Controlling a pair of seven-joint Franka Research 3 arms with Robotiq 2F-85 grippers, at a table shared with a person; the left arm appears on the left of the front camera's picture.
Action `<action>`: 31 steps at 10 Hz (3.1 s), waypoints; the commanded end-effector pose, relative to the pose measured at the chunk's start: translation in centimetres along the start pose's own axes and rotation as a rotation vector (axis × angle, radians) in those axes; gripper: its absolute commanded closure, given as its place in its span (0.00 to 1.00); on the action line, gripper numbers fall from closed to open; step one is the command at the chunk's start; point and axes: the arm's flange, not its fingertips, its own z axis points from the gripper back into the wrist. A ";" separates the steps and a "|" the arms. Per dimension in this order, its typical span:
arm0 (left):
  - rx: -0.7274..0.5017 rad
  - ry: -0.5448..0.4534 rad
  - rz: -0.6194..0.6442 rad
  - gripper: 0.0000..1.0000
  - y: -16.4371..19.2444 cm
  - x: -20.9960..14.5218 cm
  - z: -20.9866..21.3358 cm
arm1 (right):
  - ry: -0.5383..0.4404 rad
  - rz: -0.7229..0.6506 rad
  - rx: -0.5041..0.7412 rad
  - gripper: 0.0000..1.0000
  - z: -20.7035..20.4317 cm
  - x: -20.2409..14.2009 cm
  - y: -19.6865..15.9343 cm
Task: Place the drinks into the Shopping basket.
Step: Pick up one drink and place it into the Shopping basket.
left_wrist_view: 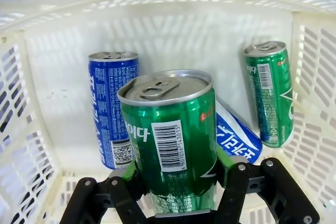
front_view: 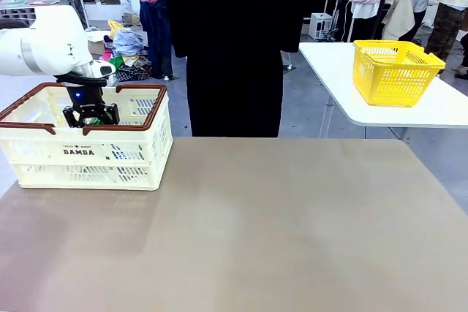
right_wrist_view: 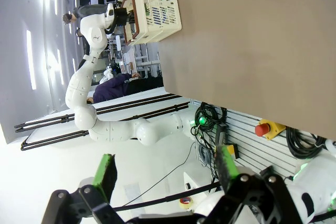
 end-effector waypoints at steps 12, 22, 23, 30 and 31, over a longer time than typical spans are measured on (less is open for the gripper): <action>-0.175 0.003 -0.215 0.00 1.5 -3.1 5.9 | 0.009 0.019 -0.007 0.00 0.3 -0.2 -0.1; -1.562 -0.187 0.301 0.00 32.5 -9.8 17.7 | 0.009 0.019 -0.007 0.00 0.3 -0.2 -0.1; -1.483 -0.178 0.203 0.00 34.3 -9.9 16.0 | 0.009 0.019 -0.007 0.00 0.3 -0.2 -0.1; -1.379 -0.050 0.097 0.00 30.6 -11.9 16.1 | 0.009 0.019 -0.007 0.00 0.3 -0.2 -0.1; -1.379 -0.050 0.097 0.00 30.6 -11.9 16.1 | 0.009 0.019 -0.007 0.00 0.3 -0.2 -0.1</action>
